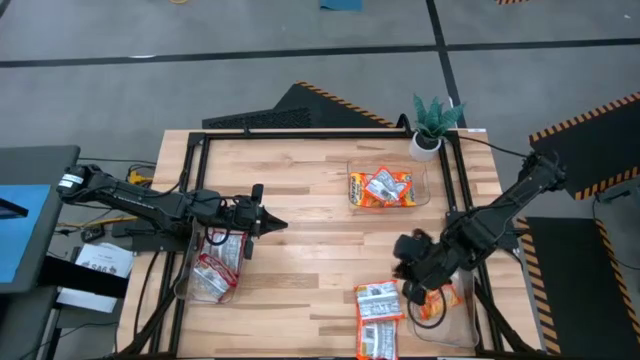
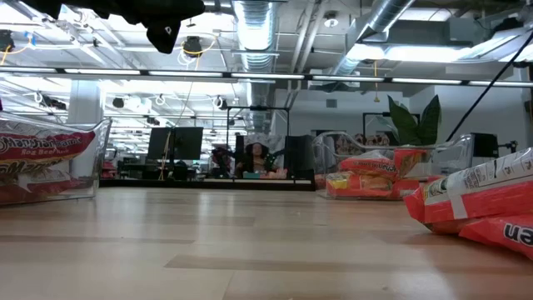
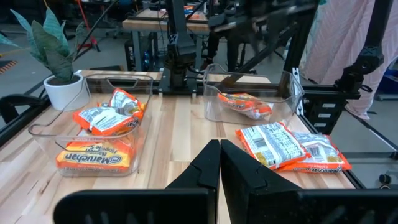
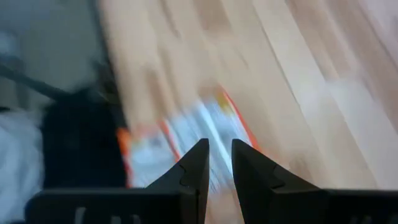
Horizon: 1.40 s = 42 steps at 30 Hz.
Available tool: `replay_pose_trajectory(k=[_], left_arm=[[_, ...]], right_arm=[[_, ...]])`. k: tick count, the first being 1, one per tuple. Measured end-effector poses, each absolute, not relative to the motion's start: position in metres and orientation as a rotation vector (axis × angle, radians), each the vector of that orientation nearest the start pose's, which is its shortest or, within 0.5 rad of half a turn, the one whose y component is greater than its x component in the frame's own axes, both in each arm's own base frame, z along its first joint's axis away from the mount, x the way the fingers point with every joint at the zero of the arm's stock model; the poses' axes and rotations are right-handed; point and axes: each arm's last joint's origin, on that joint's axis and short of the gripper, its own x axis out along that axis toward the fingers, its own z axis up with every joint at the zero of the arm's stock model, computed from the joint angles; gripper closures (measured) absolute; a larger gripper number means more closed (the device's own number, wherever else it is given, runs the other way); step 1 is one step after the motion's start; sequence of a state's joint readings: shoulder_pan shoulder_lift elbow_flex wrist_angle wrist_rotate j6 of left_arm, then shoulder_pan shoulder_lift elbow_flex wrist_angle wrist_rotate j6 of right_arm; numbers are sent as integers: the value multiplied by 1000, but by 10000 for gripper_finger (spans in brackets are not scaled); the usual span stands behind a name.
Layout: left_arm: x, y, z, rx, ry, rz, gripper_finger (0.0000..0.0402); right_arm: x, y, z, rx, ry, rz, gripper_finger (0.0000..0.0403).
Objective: Sort Maruchan noodles
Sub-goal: Put the orange noodle pack into the bottom right transparent bin
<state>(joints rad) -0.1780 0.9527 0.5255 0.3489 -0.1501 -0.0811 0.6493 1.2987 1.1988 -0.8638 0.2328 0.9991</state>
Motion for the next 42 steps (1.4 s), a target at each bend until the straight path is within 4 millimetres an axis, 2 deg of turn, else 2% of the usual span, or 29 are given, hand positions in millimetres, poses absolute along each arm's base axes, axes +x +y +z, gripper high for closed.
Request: replay_pose_trajectory(k=[4,7,10,13,17,20,25,28,32,37,42], left_arm=[[208,-33,264,-69,78,-25,402],[208,-33,264,-65,82,-25,401],[208,-33,264,-62,81,-25,401],[208,-33,264,-62,79,-25,402],[208,-33,264,-62,79,-25,401],[208,-33,265,-62,72,-6,401],[209,-31,265,-67,67,43,401],[209,-31,265,-83,67,44,401],[208,-33,265,-128,71,29,401],[209,-40,263,-151,79,-9,401],[211,-52,258,-180,106,-40,402]], right_arm=[[234,157,313,454,811,17,310],[255,170,300,347,789,115,310],[271,183,271,113,840,213,310],[283,192,249,14,884,294,310],[291,189,222,-16,1034,336,310],[293,182,212,28,1126,313,310],[296,171,211,152,1177,195,305],[295,172,213,239,1178,160,284],[291,184,212,335,1193,135,230],[287,205,213,399,1182,197,154],[284,219,228,414,1131,165,132]])
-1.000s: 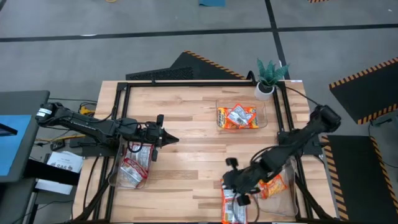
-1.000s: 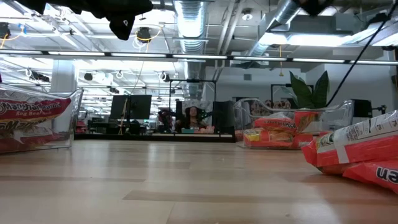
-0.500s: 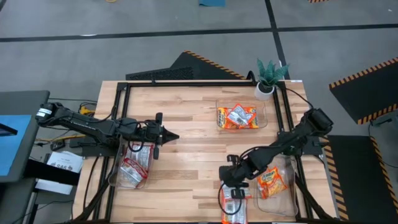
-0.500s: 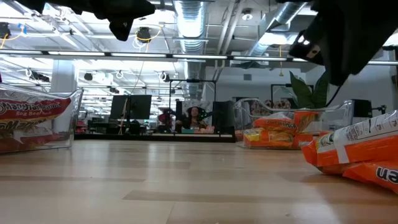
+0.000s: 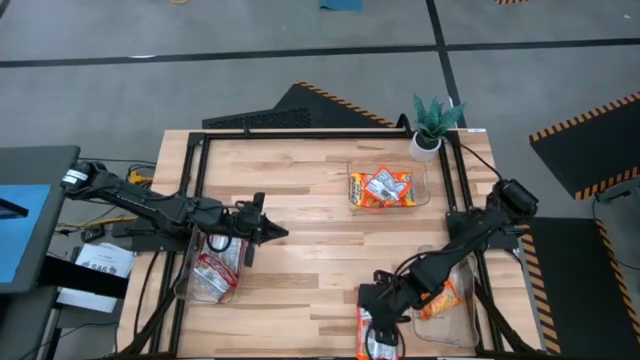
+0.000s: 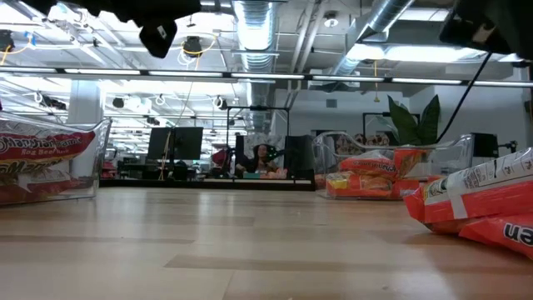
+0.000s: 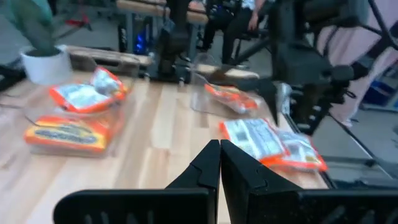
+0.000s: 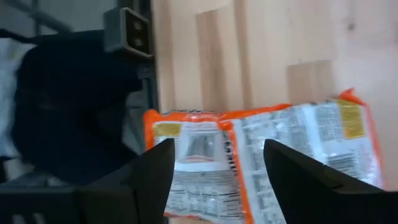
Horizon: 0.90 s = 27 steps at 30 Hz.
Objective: Sort Maruchan noodles
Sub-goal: Put the orange noodle pack into the bottom right transparent bin
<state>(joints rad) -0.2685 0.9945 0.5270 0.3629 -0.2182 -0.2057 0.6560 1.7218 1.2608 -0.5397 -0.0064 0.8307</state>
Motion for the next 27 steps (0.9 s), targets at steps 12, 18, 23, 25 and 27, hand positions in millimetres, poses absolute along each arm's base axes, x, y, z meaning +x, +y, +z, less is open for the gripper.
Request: replay_pose_trajectory(k=[12,18,23,25,27], left_arm=[[233,-93,239,-224,37,-111,402],[238,-99,233,-249,33,-124,402],[237,-100,232,-273,48,-126,402],[236,-101,232,-273,48,-133,401],[236,-103,231,-270,57,-137,402]], right_arm=[[262,236,222,332,1164,14,132],[282,267,207,136,1287,-2,133],[300,283,189,-43,1473,-84,133],[307,288,187,-94,1496,-83,133],[312,291,183,-148,1505,-90,133]])
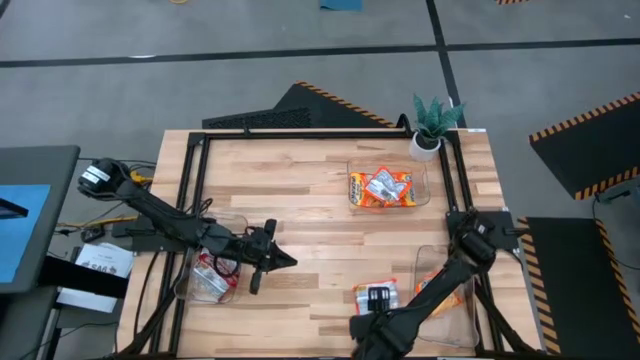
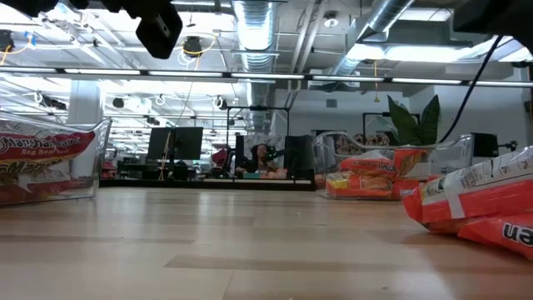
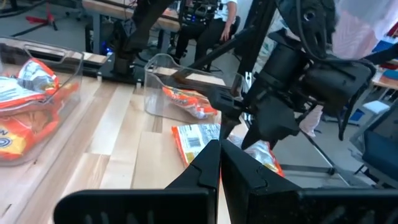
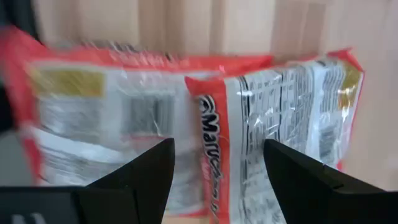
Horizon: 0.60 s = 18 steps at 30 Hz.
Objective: Sort Maruchan noodles
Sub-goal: Put the orange noodle pack into the bottom right transparent bin
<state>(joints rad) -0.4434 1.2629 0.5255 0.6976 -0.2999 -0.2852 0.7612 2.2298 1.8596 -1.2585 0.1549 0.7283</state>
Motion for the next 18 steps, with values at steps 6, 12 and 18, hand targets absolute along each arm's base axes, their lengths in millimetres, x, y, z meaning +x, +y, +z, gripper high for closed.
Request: replay_pose_trajectory(k=[6,12,18], left_arm=[[234,-106,230,-264,71,-150,401],[233,-108,230,-265,71,-154,402],[233,-108,229,-263,76,-154,402]], right_arm=[[320,286,182,-165,1503,-101,133],[325,279,181,-181,1451,-188,152],[326,277,181,-184,1446,-197,272]])
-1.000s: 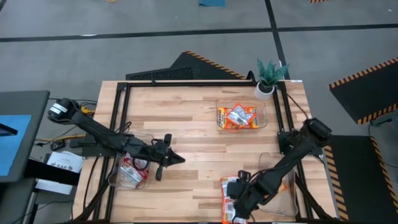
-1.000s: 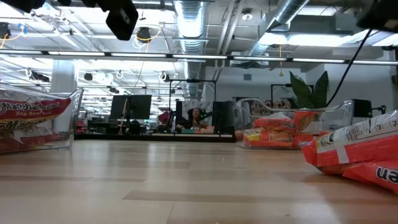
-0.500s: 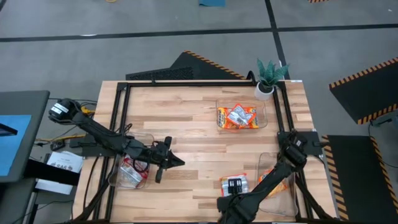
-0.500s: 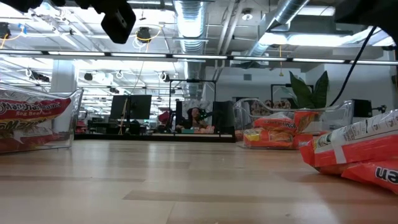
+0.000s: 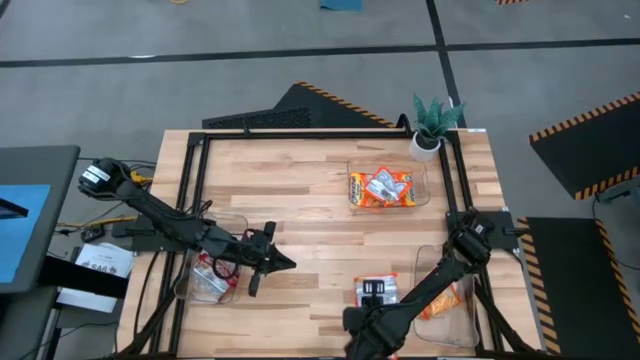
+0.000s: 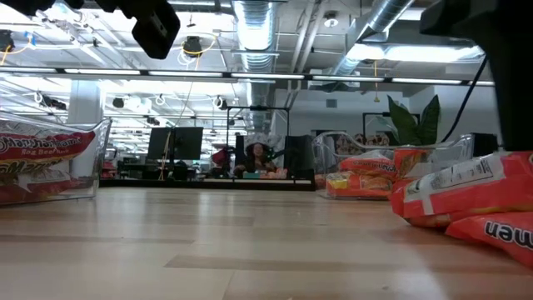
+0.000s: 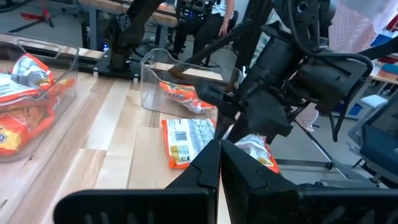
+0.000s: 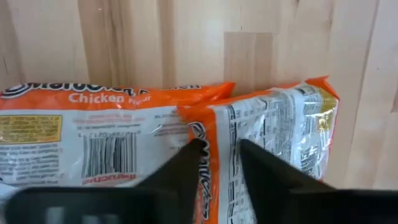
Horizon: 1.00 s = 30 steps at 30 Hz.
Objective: Sort Maruchan noodles
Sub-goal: Put the orange noodle pack into the bottom right transparent bin
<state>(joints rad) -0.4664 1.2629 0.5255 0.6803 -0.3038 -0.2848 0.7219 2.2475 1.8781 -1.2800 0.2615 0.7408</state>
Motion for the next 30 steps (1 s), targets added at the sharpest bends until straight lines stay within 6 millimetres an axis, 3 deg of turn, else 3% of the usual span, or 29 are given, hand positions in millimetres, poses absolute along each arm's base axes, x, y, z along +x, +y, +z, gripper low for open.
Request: replay_pose_trajectory(k=[4,7,10,17,20,26,30], left_arm=[[233,-108,229,-266,82,-153,402],[233,-108,228,-264,91,-146,401],[233,-107,227,-266,92,-133,401],[233,-107,227,-266,92,-128,401],[233,-107,227,-265,94,-128,401],[233,-107,226,-260,106,-123,402],[233,-106,226,-258,105,-102,402]], right_arm=[[326,277,181,-185,1443,-194,370],[327,277,181,-169,1433,-208,390],[329,276,181,-131,1420,-237,351],[332,277,181,-109,1392,-239,194],[331,273,173,-108,1398,-269,153],[323,263,152,-120,1431,-341,155],[323,263,149,-121,1417,-354,213]])
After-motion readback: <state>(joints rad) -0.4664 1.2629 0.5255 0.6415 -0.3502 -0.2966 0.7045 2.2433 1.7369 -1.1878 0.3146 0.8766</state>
